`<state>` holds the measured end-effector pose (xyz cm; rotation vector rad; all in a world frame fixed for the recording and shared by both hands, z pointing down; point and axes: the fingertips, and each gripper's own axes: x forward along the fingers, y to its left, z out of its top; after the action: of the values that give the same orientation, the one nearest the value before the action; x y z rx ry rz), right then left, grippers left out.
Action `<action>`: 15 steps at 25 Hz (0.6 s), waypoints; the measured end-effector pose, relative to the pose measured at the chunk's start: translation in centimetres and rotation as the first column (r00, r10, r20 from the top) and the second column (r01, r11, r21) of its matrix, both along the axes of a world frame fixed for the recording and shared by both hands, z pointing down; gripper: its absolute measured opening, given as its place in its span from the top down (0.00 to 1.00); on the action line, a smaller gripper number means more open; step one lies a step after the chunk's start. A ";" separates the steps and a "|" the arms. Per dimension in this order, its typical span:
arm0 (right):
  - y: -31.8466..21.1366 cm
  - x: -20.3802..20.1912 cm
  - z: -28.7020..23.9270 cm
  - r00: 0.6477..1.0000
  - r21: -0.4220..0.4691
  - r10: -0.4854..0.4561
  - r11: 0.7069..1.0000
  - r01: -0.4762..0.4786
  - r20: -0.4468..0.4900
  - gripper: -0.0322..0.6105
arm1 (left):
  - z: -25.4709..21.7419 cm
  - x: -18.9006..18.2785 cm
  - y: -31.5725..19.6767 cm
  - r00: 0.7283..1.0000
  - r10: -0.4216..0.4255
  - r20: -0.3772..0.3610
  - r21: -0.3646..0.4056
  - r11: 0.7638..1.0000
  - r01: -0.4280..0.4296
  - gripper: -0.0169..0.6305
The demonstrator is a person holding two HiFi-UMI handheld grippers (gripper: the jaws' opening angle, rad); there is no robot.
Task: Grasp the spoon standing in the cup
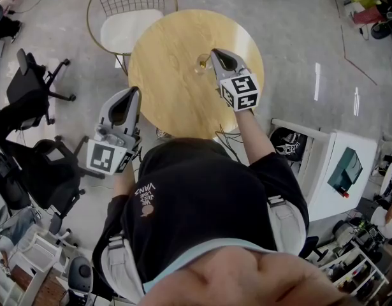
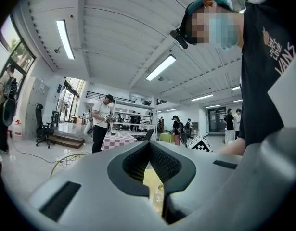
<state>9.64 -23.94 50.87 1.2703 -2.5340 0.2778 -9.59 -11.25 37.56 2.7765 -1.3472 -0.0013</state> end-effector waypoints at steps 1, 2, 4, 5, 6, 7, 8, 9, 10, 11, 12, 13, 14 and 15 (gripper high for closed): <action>0.1 0.1 -0.2 1.000 0.005 0.005 1.000 -0.005 0.000 0.95 | 0.0 -0.1 0.1 1.000 0.003 0.002 0.006 1.000 -0.003 0.96; 0.2 0.1 -0.4 1.000 0.010 0.010 1.000 -0.010 0.001 0.95 | -0.1 -0.2 0.2 1.000 0.005 0.003 0.008 1.000 -0.005 0.96; 0.4 0.1 -0.8 1.000 0.020 0.020 1.000 -0.020 0.001 0.95 | -0.2 -0.5 0.3 1.000 0.008 0.002 0.010 1.000 -0.008 0.96; 0.5 0.1 -1.0 1.000 0.025 0.026 0.999 -0.026 0.001 0.95 | -0.2 -0.7 0.4 1.000 0.009 0.000 0.012 1.000 -0.009 0.96; 0.6 0.0 -1.2 0.999 0.030 0.033 0.999 -0.033 0.001 0.95 | -0.3 -0.9 0.4 1.000 0.012 -0.002 0.015 1.000 -0.012 0.96; 0.7 0.0 -1.4 0.999 0.034 0.038 0.999 -0.038 0.000 0.95 | -0.4 -1.1 0.4 1.000 0.014 -0.004 0.017 1.000 -0.014 0.96; 0.8 0.0 -1.7 0.999 0.040 0.043 0.998 -0.043 0.001 0.95 | -0.4 -1.2 0.4 1.000 0.017 -0.007 0.018 1.000 -0.017 0.96; 0.9 0.0 -1.9 0.999 0.045 0.048 0.998 -0.048 0.001 0.95 | -0.5 -1.3 0.5 1.000 0.020 -0.009 0.020 1.000 -0.020 0.96; 1.0 0.1 -2.2 0.999 0.051 0.054 0.997 -0.054 0.001 0.95 | -0.5 -1.3 0.5 1.000 0.024 -0.011 0.021 0.999 -0.023 0.96; 1.1 0.2 -2.5 0.998 0.058 0.061 0.996 -0.061 0.001 0.95 | -0.6 -1.3 0.5 1.000 0.028 -0.013 0.024 0.999 -0.028 0.96; 1.2 0.3 -2.8 0.998 0.064 0.068 0.996 -0.068 0.002 0.95 | -0.7 -1.4 0.6 0.999 0.033 -0.015 0.027 0.999 -0.033 0.96; 1.3 0.4 -3.1 0.997 0.070 0.075 0.995 -0.075 0.004 0.95 | -0.7 -1.4 0.6 0.999 0.039 -0.017 0.029 0.999 -0.038 0.96; 1.5 0.5 -3.3 0.997 0.076 0.082 0.994 -0.082 0.005 0.95 | -0.8 -1.4 0.6 0.999 0.044 -0.018 0.030 0.999 -0.043 0.96; 1.6 0.5 -3.6 0.996 0.080 0.088 0.993 -0.088 0.006 0.95 | -0.8 -1.5 0.6 0.999 0.049 -0.020 0.031 0.998 -0.048 0.96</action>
<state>10.18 -22.29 47.29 1.4148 -2.5182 0.1979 -11.09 -10.64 36.76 2.8254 -1.2859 -0.0488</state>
